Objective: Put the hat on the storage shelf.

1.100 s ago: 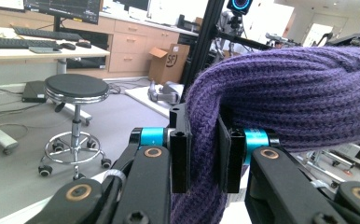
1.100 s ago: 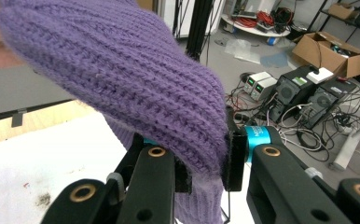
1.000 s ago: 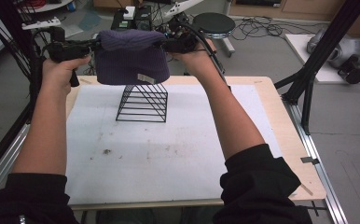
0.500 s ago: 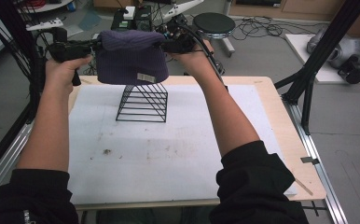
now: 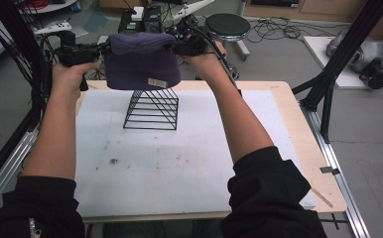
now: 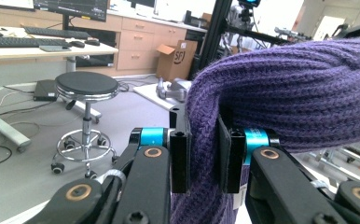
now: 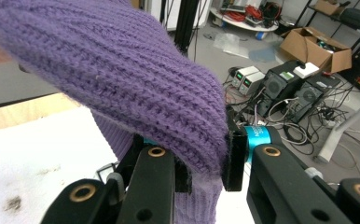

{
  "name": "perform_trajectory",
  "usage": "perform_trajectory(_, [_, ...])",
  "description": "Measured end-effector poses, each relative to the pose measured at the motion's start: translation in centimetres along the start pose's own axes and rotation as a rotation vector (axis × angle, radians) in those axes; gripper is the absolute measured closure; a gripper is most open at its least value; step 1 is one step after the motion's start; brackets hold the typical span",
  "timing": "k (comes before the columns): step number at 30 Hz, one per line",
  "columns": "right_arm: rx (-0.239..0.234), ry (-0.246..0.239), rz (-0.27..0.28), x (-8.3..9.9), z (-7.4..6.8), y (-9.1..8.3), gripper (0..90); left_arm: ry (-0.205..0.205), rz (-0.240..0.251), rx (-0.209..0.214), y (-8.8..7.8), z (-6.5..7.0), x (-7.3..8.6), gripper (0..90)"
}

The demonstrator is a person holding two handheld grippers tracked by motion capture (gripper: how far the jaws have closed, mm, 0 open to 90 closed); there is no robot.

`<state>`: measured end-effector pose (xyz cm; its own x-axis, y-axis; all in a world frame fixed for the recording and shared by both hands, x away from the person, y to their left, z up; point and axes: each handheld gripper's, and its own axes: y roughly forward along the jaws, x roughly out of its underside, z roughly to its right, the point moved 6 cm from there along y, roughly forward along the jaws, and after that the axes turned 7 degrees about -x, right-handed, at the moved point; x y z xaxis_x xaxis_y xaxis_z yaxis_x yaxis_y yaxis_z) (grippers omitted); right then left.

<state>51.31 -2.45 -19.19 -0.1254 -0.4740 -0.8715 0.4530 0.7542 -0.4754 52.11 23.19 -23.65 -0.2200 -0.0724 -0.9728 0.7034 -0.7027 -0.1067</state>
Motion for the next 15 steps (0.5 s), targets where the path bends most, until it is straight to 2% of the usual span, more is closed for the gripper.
perform_trajectory(4, [-0.008,-0.007,0.001,-0.1,-0.5,-0.2,78.8,0.004,0.000,0.002,-0.5,0.3,0.0,78.0])
perform_trajectory(15, [-0.028,-0.010,-0.022,0.2,-2.0,-0.6,78.8,-0.022,-0.006,0.001,-1.8,1.0,1.1,78.0])
